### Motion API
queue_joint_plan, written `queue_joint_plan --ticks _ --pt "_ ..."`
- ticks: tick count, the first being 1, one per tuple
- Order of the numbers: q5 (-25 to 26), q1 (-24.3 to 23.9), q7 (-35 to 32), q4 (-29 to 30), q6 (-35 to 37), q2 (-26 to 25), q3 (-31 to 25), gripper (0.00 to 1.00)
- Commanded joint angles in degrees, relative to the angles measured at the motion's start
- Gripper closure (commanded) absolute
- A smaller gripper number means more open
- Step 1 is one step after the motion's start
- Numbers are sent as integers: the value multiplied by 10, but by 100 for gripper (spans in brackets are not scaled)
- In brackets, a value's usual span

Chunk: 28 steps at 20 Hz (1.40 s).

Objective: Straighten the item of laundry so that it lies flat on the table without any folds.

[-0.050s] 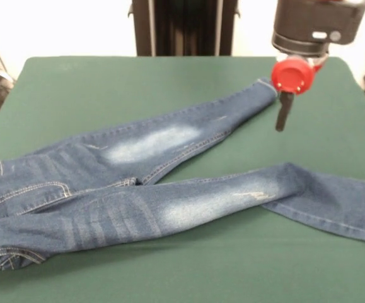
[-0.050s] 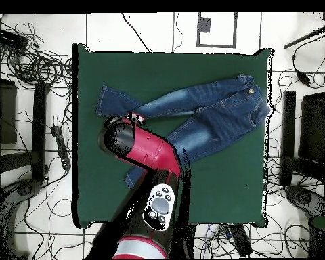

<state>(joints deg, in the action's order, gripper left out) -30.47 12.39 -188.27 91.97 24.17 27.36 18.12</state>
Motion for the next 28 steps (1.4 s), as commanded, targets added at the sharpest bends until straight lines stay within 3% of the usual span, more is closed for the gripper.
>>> queue_joint_plan --ticks 1,6,14,22,28 --pt "39 -16 -17 -68 124 -18 11 0" --pt "55 -25 -45 -171 144 -82 53 0" --pt "57 -58 -58 -270 181 -130 64 0" --pt "56 -104 -86 -432 379 -171 87 0" --pt "26 -139 -100 -491 442 -175 66 0"
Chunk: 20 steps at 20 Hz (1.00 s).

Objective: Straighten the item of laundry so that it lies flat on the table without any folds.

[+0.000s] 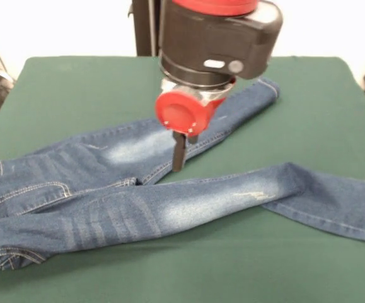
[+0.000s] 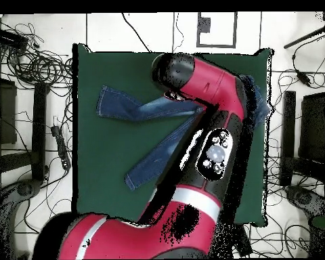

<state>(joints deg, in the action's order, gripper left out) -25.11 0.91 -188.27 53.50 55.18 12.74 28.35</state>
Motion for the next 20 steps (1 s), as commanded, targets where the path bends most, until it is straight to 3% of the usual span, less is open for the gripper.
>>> queue_joint_plan --ticks 1,5,8,13,20 --pt "-37 -26 -104 -104 124 -27 -48 0" --pt "-78 -34 -112 -104 97 -26 -88 0" --pt "-91 -33 -119 -125 89 -35 -84 0" --pt "-104 -26 -109 -130 -22 -50 -80 0" --pt "-150 -25 -100 -153 -36 -69 -115 0"
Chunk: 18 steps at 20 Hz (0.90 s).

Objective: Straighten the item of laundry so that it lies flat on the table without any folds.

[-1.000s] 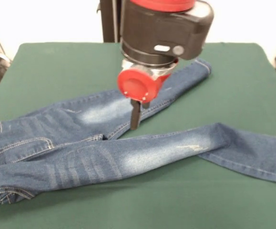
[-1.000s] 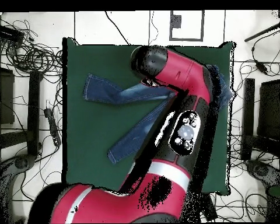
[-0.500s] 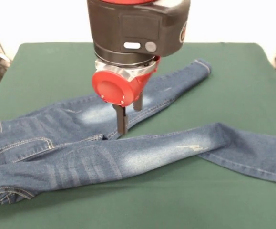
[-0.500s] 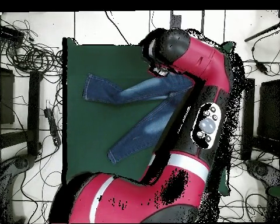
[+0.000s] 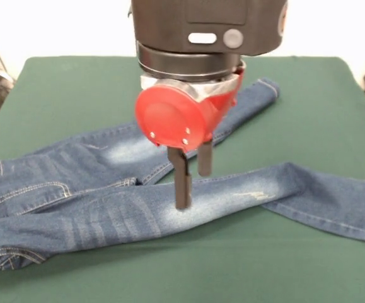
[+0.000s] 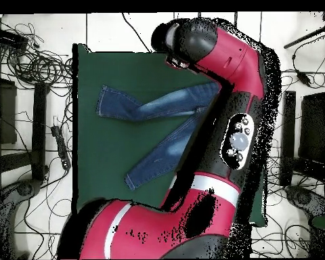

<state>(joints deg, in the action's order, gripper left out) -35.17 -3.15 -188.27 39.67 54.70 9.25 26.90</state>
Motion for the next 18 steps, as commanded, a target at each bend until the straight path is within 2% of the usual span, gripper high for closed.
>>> queue_joint_plan --ticks 1,11,18 --pt "-54 17 -106 -31 -24 -46 -98 0" --pt "-106 34 -168 -127 24 -123 -68 0" --pt "-126 46 -196 -152 64 -152 -28 0"
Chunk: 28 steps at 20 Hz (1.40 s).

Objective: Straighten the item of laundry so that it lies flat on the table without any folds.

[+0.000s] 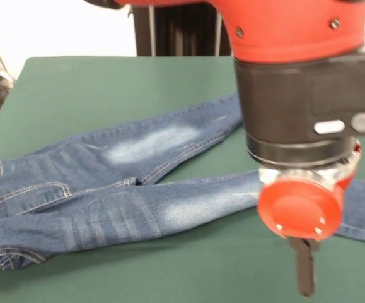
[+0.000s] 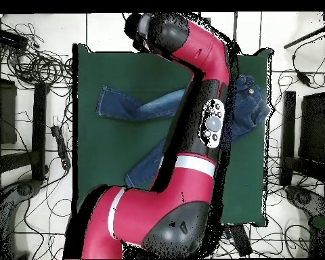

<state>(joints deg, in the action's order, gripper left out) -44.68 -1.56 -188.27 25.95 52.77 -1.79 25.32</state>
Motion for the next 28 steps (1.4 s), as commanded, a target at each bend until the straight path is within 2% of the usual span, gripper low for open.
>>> queue_joint_plan --ticks 1,7,19,23,28 --pt "-29 32 -196 -10 91 -41 -9 0" --pt "-17 43 -151 81 96 1 -36 0" --pt "29 60 -100 204 124 62 -13 0" --pt "54 68 -82 242 107 69 -1 0" --pt "74 66 -54 291 65 80 -15 0"
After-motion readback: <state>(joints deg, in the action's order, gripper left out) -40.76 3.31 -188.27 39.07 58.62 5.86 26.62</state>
